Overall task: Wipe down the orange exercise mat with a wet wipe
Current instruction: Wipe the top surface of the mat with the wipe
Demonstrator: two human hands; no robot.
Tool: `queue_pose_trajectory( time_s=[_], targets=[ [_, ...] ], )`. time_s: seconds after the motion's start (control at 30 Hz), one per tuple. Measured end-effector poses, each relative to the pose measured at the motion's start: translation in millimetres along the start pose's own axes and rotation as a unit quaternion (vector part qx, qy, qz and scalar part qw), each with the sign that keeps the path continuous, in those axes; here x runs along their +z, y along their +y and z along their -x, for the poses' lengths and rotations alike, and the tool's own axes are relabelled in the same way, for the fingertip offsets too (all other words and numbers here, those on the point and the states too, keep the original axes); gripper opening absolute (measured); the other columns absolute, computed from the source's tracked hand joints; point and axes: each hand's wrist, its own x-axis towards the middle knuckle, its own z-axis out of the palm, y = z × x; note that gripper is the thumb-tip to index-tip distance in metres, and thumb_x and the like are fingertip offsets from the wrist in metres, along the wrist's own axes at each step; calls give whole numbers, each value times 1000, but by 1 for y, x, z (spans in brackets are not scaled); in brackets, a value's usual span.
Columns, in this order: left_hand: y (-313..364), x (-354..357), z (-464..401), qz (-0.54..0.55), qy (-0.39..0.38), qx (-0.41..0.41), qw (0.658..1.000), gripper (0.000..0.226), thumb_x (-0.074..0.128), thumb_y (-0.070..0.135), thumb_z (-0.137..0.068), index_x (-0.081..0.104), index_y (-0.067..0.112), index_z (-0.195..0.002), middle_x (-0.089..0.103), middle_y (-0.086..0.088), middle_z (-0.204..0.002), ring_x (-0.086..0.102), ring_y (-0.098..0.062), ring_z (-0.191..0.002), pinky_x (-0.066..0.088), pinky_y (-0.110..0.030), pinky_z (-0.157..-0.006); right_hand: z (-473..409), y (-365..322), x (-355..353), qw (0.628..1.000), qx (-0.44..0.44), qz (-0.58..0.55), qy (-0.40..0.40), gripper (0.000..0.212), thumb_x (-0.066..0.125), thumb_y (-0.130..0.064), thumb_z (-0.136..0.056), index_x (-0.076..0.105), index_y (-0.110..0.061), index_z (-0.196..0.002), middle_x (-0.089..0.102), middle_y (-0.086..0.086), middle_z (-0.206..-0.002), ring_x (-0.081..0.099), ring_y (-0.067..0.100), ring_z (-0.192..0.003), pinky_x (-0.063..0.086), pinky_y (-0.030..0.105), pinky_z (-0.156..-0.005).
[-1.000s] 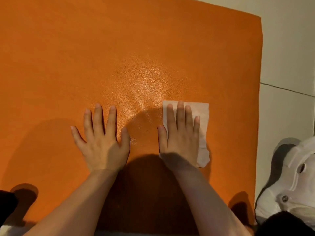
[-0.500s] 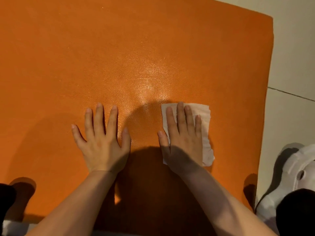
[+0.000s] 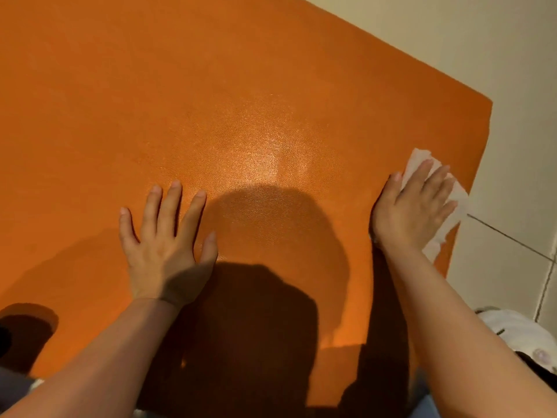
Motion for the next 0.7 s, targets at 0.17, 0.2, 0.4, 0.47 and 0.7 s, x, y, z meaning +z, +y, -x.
queue_pose_trajectory(
  time_s=[0.17, 0.2, 0.4, 0.47, 0.7],
  targets=[
    [-2, -1, -1, -15, 6, 8, 1000, 60, 39, 44, -89, 45, 21, -145, 39, -15, -153, 30, -35, -144, 12, -64, -113, 35, -73, 19, 949, -306, 30, -64, 65, 9, -49, -100, 9, -19, -157, 0, 6, -165, -5, 24, -152, -11, 44, -119],
    [-2, -2, -1, -20, 1, 7, 1000, 60, 38, 45, -90, 44, 22, -145, 38, -15, -154, 29, -35, -144, 12, -64, -113, 35, -78, 20, 936, -343, 29, -74, 64, 10, -50, -100, 11, -21, -157, 1, 5, -165, -4, 22, -152, -10, 44, -120],
    [-1, -4, -1, -36, 5, 19, 999, 59, 37, 45, -92, 43, 20, -146, 39, -17, -153, 30, -37, -143, 14, -63, -113, -56, -25, -6, 971, -231, 36, -50, 64, 16, -54, -102, 10, -22, -157, 0, 6, -165, -1, 23, -152, -2, 47, -121],
    [-1, -4, -1, -35, 6, 22, 999, 59, 37, 45, -92, 44, 19, -145, 39, -17, -152, 31, -37, -143, 15, -63, -113, -82, 3, -17, 989, -138, 36, -33, 67, 13, -55, -101, 9, -19, -158, -1, 9, -165, -1, 24, -152, 0, 50, -122],
    [-3, -4, -1, -42, 1, 24, 999, 59, 35, 46, -94, 44, 19, -145, 39, -18, -152, 32, -39, -142, 16, -64, -112, -53, -34, -2, 999, -39, -8, -14, 56, 18, -36, -106, 9, -16, -157, 0, 14, -164, -1, 28, -151, -3, 45, -120]
  ],
)
